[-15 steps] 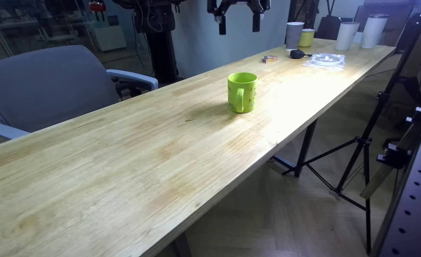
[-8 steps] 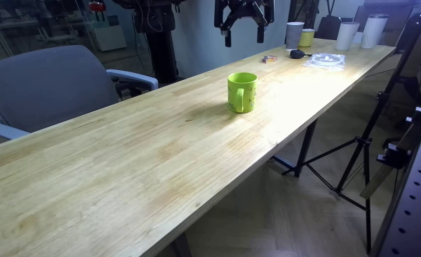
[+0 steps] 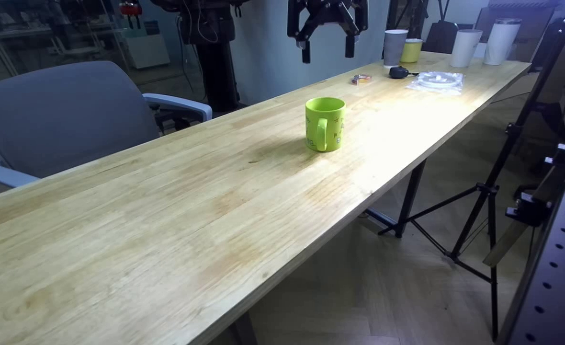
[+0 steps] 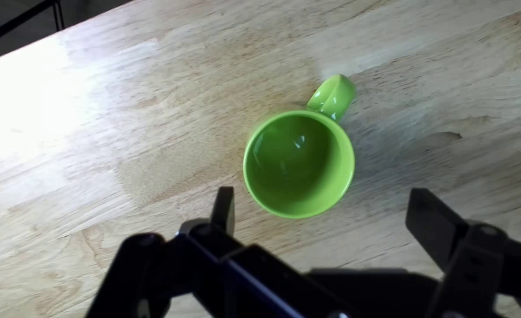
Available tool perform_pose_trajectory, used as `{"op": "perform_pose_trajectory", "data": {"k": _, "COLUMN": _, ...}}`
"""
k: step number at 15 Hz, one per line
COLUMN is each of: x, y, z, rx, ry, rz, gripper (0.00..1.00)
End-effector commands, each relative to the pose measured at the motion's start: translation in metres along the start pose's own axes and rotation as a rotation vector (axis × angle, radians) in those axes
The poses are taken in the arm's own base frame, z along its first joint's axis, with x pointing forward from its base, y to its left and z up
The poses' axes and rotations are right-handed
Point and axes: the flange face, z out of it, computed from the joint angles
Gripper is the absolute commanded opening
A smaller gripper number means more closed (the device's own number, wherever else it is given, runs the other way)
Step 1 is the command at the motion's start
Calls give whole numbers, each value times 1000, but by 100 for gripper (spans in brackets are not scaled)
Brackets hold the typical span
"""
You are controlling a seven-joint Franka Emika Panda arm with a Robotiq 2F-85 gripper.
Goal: Move the cup to the left
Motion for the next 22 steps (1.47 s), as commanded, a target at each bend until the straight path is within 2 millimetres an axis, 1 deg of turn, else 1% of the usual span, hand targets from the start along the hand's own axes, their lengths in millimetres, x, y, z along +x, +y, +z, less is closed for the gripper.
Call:
{"op": "perform_pose_trajectory", "data": {"k": 1, "x": 0, "y": 0, "z": -1, "rx": 0, "ry": -1, "rz": 0, "gripper": 100}}
{"op": "perform_pose_trajectory", "data": {"k": 6, "x": 2, "y": -1, "z": 1, "rx": -2, "ry": 1, "rz": 7, "gripper": 100}}
{"op": "perform_pose_trajectory", "data": {"k": 10, "x": 6, "y": -8, "z": 19, "rx": -25, "ry": 4, "rz": 38, "gripper": 100}}
{"op": "perform_pose_trajectory", "data": {"k": 14, "x": 11, "y": -18, "z": 38, "rx": -32, "ry": 24, "rz": 52, "gripper": 100}}
{"op": "perform_pose_trajectory", "data": {"k": 18, "x": 19, "y": -35, "z": 55, "rx": -42, "ry": 17, "rz": 63, "gripper": 100}}
{"op": "perform_pose_trajectory", "data": {"k": 22, "x": 26, "y": -49, "z": 65, "rx": -43, "ry": 18, "rz": 62, "gripper": 100}}
